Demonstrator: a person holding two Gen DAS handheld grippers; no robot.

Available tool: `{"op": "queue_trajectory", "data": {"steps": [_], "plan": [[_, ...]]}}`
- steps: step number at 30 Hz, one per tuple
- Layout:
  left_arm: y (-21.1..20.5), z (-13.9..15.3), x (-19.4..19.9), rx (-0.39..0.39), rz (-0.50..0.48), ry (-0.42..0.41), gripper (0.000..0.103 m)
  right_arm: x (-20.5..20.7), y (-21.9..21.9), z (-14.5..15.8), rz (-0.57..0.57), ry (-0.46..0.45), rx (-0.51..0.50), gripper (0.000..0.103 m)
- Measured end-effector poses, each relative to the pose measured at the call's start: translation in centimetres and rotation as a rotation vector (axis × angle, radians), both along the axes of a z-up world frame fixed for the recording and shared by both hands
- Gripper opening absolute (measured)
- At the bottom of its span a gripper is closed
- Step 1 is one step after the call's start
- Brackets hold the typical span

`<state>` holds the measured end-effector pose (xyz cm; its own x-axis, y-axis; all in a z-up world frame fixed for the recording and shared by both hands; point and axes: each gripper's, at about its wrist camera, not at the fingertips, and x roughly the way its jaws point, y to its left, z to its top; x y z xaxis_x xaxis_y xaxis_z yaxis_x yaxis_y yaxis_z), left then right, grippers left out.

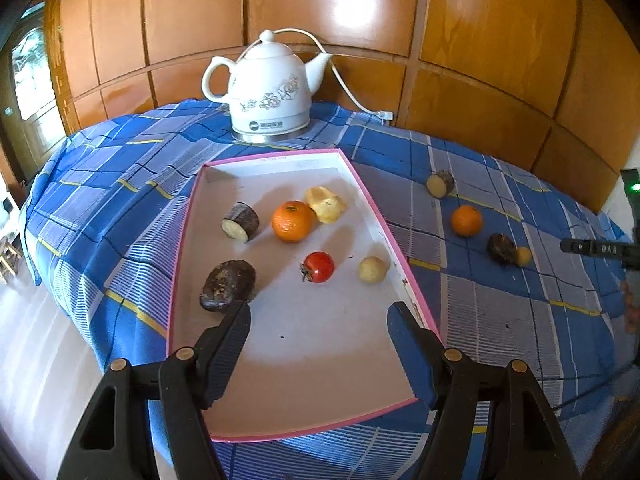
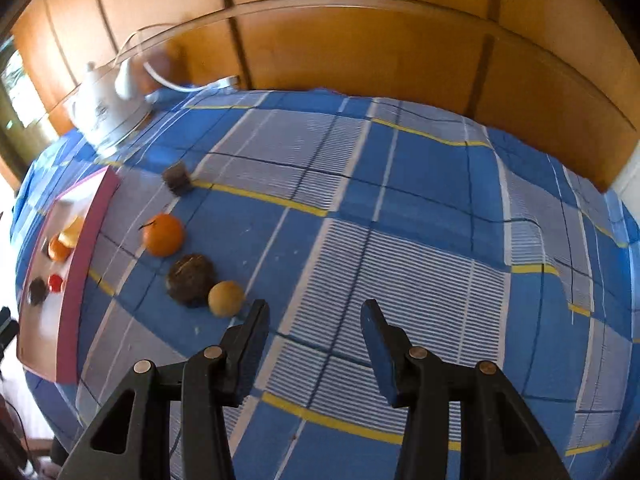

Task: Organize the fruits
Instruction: 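Move both open tools from the tray back toward the loose items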

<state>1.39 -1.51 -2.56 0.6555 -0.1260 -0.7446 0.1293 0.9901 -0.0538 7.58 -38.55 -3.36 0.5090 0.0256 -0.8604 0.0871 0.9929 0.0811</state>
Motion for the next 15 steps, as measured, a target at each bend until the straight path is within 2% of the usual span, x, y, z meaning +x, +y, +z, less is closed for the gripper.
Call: {"op": "queue_trajectory", "data": {"steps": [5, 15], "plan": [[-0.9, 0.0, 0.4, 0.006, -0.019, 0.006, 0.072, 0.2, -0.6, -0.1, -0.04, 0.019, 0.003, 0.048], [-3.4, 1.2, 2.2, 0.007, -0.087, -0.003, 0.072, 0.1, -0.3, 0.1, -0.029, 0.026, 0.003, 0.048]]}}
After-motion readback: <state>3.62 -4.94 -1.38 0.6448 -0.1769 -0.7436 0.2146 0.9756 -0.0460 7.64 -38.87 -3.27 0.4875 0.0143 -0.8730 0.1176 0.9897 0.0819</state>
